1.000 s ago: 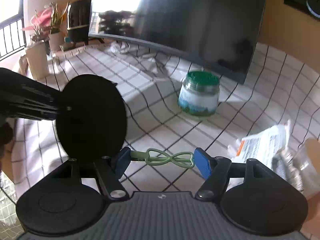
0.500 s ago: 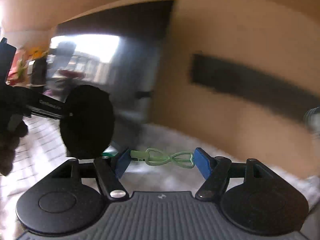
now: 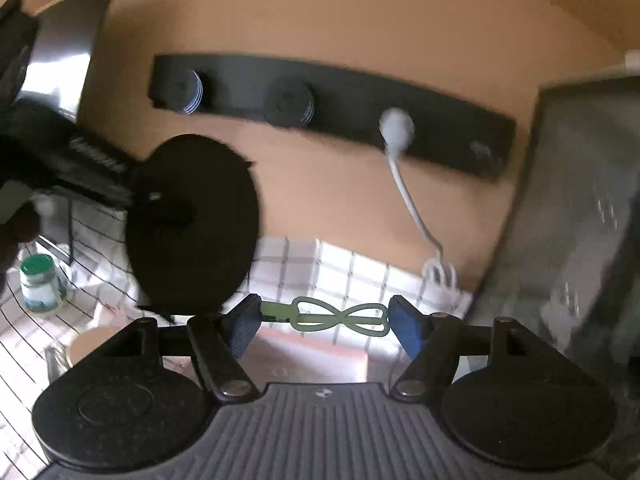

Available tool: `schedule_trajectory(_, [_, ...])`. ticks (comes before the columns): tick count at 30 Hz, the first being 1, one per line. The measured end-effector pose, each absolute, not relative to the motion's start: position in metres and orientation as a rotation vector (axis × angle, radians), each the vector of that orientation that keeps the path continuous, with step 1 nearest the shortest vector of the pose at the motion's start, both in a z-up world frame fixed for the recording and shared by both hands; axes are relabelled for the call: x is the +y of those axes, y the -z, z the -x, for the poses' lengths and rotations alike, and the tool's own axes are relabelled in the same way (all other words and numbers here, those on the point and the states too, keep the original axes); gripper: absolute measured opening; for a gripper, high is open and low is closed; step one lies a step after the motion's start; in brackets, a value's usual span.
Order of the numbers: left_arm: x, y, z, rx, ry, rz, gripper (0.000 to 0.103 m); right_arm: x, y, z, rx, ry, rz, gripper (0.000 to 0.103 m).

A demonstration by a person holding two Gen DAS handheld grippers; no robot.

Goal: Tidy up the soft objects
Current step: 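Carry eye mask and twist tie into the pink box and open both tools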

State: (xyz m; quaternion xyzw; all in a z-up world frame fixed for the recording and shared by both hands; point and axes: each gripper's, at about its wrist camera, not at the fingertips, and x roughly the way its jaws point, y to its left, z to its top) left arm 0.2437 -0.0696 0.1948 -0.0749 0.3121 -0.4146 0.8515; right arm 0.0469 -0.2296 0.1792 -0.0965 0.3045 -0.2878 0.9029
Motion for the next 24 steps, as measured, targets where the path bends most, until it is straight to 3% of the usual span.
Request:
schedule_trajectory(5, [-0.115, -0.178, -0.259, 0.763, 0.945, 0.216, 0.02, -0.239, -0.165, -0.049, 0.688, 0.559, 0.14, 0.072])
schedule_trajectory(7, [-0.13, -0.164, -0.26, 0.819, 0.906, 0.142, 0.02, -0.24, -0.156, -0.047, 0.727, 0.548, 0.106, 0.08])
schedule_trajectory(12, [-0.139, -0.137, -0.251, 0.845, 0.859, 0.018, 0.021, -0.236, -0.135, -0.033, 0.777, 0.548, 0.111, 0.081])
schedule_trajectory(24, [-0.029, -0.147, -0.218, 0.722, 0.626, 0.205, 0.021, -0.204, -0.107, 0.016, 0.901, 0.447, -0.099, 0.081])
